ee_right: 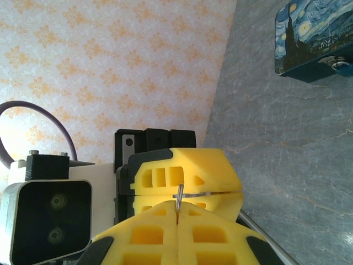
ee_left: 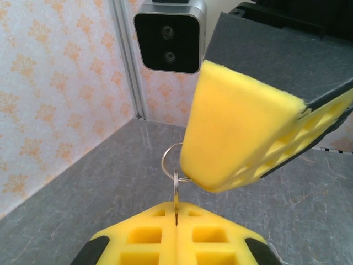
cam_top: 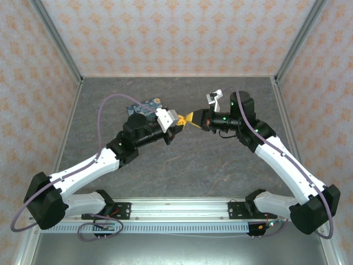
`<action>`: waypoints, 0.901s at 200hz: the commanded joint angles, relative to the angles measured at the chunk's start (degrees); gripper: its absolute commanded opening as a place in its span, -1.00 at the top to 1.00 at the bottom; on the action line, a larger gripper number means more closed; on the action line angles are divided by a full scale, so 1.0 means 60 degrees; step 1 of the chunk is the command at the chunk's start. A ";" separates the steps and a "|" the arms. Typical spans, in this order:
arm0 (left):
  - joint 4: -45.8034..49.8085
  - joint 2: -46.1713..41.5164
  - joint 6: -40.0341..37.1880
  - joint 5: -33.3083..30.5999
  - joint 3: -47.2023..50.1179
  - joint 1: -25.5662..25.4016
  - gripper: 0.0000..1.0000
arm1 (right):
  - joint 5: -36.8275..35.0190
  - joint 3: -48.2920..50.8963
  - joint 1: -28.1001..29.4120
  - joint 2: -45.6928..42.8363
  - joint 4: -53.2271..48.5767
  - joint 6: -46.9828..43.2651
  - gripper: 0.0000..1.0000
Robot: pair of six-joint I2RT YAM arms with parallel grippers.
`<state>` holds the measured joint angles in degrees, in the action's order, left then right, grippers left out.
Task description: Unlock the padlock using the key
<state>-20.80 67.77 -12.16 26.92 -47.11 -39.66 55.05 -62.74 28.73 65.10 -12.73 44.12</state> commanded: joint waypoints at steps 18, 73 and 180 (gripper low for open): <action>0.0868 -0.0392 -0.0635 -0.0220 -0.0138 -0.0040 1.00 | -0.0271 -0.0118 0.0046 -0.0371 -0.0702 -0.0945 0.79; 0.4052 -0.0868 -0.2440 0.0140 -0.0934 -0.0049 1.00 | -0.2978 -0.0667 0.0053 -0.1526 -0.3464 -0.5816 -0.04; 0.7419 0.0032 -0.4598 0.0452 -0.2497 -0.0208 1.00 | -0.0906 0.0345 0.0382 -0.1731 -0.3124 -1.4250 0.21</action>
<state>19.68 67.35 -35.38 27.81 -60.66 -40.01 46.15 -58.89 29.32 53.47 -28.60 -24.53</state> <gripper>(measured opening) 0.046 0.396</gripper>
